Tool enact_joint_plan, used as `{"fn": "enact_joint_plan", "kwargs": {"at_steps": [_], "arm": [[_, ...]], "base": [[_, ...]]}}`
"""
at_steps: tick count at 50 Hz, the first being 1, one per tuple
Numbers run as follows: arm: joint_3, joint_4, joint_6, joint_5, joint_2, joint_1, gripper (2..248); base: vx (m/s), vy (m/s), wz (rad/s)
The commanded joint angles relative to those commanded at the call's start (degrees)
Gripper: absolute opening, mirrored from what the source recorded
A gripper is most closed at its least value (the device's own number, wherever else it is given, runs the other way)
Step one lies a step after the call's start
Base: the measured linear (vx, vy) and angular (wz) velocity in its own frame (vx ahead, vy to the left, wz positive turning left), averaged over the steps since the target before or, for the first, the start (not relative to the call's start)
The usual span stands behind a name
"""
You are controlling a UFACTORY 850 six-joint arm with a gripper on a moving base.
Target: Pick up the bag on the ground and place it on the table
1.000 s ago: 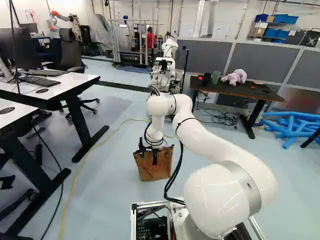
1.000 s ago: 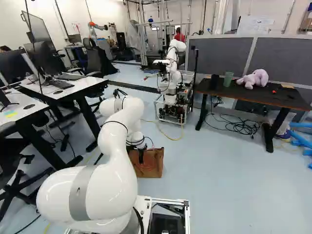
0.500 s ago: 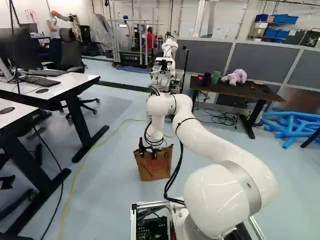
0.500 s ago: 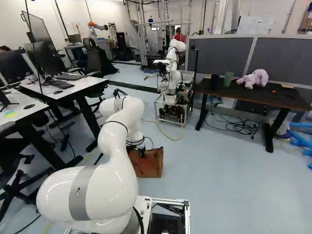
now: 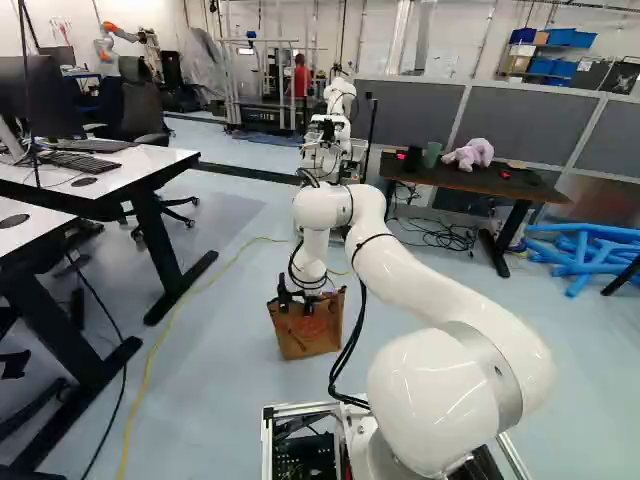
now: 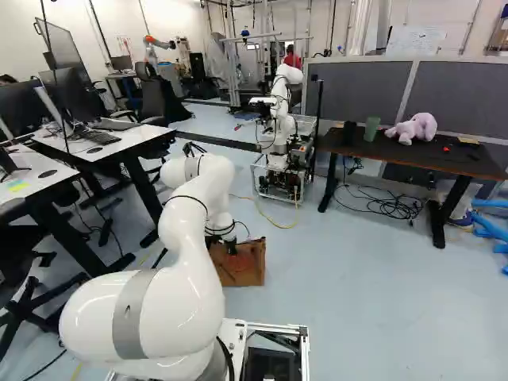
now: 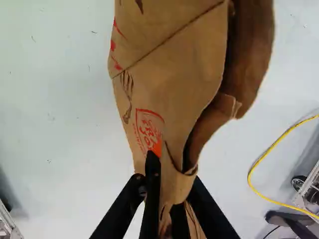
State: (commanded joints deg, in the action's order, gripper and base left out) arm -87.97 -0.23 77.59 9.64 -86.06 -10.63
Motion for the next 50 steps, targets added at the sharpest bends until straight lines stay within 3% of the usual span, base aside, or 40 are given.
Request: {"fn": "enact_joint_plan", "kwargs": {"at_steps": [50], "arm": [[10.8, 9.1, 0.0, -5.7, 11.1, -0.2, 21]], "base": [[0.000, 0.000, 0.000]]}}
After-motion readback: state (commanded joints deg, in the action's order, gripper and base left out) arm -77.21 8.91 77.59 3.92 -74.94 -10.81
